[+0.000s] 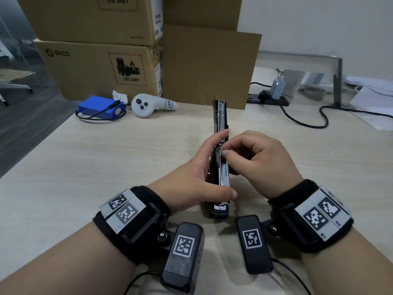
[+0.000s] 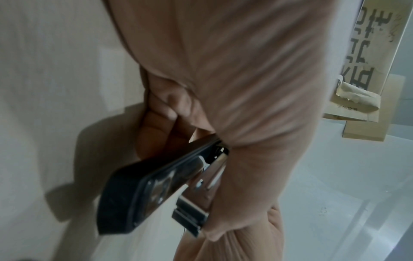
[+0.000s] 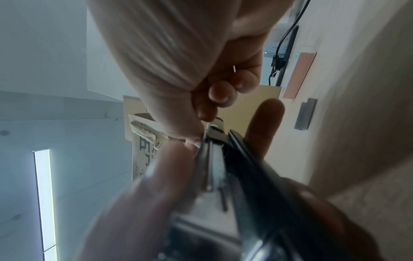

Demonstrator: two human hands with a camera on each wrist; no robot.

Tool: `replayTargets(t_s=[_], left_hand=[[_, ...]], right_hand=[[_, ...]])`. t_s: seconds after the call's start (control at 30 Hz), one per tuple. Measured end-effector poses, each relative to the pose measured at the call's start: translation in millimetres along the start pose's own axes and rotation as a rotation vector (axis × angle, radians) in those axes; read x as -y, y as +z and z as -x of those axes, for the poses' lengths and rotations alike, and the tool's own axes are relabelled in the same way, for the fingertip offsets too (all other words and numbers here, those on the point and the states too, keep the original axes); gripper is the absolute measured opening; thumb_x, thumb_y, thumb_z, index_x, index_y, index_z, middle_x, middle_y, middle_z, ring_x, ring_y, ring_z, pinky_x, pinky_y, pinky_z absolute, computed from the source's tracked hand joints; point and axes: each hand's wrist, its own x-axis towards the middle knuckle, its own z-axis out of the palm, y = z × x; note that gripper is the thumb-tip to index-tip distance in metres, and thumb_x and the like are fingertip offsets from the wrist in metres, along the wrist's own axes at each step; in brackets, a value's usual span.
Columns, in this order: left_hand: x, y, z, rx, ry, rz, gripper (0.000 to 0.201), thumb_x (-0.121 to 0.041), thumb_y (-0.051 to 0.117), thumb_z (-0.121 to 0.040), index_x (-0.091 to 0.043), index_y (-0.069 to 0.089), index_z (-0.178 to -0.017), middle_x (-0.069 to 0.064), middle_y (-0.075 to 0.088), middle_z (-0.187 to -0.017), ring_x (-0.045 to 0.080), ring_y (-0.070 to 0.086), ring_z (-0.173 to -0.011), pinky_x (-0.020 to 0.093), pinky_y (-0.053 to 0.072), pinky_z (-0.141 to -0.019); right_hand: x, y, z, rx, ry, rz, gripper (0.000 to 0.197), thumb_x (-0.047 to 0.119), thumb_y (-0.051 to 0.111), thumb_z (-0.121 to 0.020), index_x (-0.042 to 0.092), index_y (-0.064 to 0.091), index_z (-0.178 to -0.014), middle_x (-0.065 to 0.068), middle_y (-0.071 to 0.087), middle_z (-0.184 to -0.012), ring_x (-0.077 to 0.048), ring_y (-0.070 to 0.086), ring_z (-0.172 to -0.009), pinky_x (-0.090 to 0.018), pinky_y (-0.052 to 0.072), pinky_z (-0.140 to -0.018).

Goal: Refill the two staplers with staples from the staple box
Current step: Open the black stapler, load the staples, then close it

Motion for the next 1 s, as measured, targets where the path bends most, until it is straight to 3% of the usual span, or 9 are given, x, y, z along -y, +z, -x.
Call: replayTargets(t_s=[0.1, 0.23, 0.33, 0.53, 0.6, 0.7, 0.77, 0.87, 1.0], left_hand=[[-0.3, 0.2, -0.2, 0.005, -0.003, 0.008, 0.111, 0.011, 0.074, -0.078, -0.055, 0.021, -0.151, 0.009, 0.046, -0.152, 0.002, 0.068, -0.091, 0.023, 0.053, -0.078], [-1.1, 0.8, 0.9, 0.019, -0.01, 0.013, 0.111, 0.013, 0.073, -0.08, -0.054, 0.021, -0.151, 0.009, 0.048, -0.151, 0.005, 0.069, -0.098, 0.025, 0.054, -0.079], [-0.5, 0.7, 0.8, 0.023, -0.016, 0.009, 0.11, 0.009, 0.075, -0.079, -0.056, 0.023, -0.15, 0.008, 0.051, -0.149, 0.01, 0.067, -0.107, 0.029, 0.054, -0.081], [0.2, 1.3, 0.2, 0.031, -0.012, 0.001, 0.111, 0.008, 0.075, -0.077, -0.054, 0.02, -0.152, 0.006, 0.048, -0.153, 0.006, 0.067, -0.102, 0.026, 0.053, -0.08], [-0.1, 1.2, 0.3, 0.032, -0.012, -0.007, 0.111, 0.008, 0.075, -0.078, -0.055, 0.02, -0.151, 0.007, 0.048, -0.153, 0.004, 0.067, -0.1, 0.025, 0.053, -0.08], [-1.7, 1.0, 0.9, 0.016, -0.016, -0.003, 0.11, 0.013, 0.072, -0.081, -0.053, 0.02, -0.152, 0.012, 0.049, -0.149, 0.0, 0.068, -0.083, 0.023, 0.053, -0.074], [-1.3, 0.9, 1.1, 0.004, -0.017, 0.008, 0.109, 0.015, 0.071, -0.081, -0.053, 0.022, -0.151, 0.013, 0.052, -0.146, 0.003, 0.067, -0.08, 0.025, 0.054, -0.072], [-0.1, 0.4, 0.9, -0.028, -0.021, 0.023, 0.109, 0.015, 0.07, -0.08, -0.056, 0.025, -0.149, 0.012, 0.058, -0.136, 0.013, 0.066, -0.076, 0.029, 0.055, -0.071], [0.7, 1.3, 0.2, -0.055, -0.016, 0.029, 0.108, 0.017, 0.07, -0.08, -0.055, 0.026, -0.149, 0.004, 0.065, -0.114, 0.013, 0.067, -0.076, 0.028, 0.054, -0.071]], right_hand=[[0.8, -0.4, 0.0, 0.016, 0.021, -0.007, 0.012, 0.012, 0.069, -0.083, 0.021, 0.075, -0.079, 0.0, 0.069, -0.072, -0.027, 0.067, -0.068, -0.046, 0.058, -0.066], [1.7, -0.4, 0.4, 0.049, 0.068, -0.065, 0.016, 0.005, 0.065, -0.087, 0.017, 0.073, -0.078, 0.001, 0.069, -0.068, -0.017, 0.064, -0.062, -0.029, 0.054, -0.06], [2.6, -0.3, 0.8, 0.045, 0.085, -0.084, 0.018, 0.005, 0.065, -0.087, 0.017, 0.072, -0.076, -0.001, 0.068, -0.065, -0.018, 0.063, -0.06, -0.029, 0.053, -0.058], [2.7, 1.4, 0.0, 0.001, 0.082, -0.08, 0.015, 0.008, 0.068, -0.084, 0.021, 0.071, -0.077, -0.008, 0.067, -0.065, -0.033, 0.064, -0.062, -0.038, 0.057, -0.058], [2.3, 1.3, 0.1, 0.01, 0.082, -0.079, 0.016, 0.006, 0.068, -0.084, 0.02, 0.071, -0.076, -0.003, 0.067, -0.064, -0.028, 0.064, -0.062, -0.037, 0.056, -0.059], [4.3, 0.1, 1.3, 0.042, 0.077, -0.058, 0.015, 0.004, 0.068, -0.082, 0.017, 0.071, -0.074, -0.002, 0.068, -0.065, -0.025, 0.065, -0.064, -0.035, 0.056, -0.062], [5.9, -0.4, 2.5, 0.072, 0.063, -0.029, 0.014, 0.004, 0.069, -0.081, 0.015, 0.07, -0.073, -0.002, 0.068, -0.066, -0.016, 0.063, -0.061, -0.029, 0.053, -0.061], [7.6, 0.2, 3.2, 0.135, 0.057, -0.004, 0.015, 0.002, 0.07, -0.079, 0.013, 0.068, -0.07, -0.002, 0.066, -0.067, -0.005, 0.055, -0.06, -0.02, 0.046, -0.061], [7.3, 0.0, 3.6, 0.196, 0.074, -0.022, 0.016, -0.001, 0.068, -0.077, 0.011, 0.065, -0.067, 0.007, 0.059, -0.059, -0.003, 0.051, -0.056, -0.017, 0.042, -0.058]])
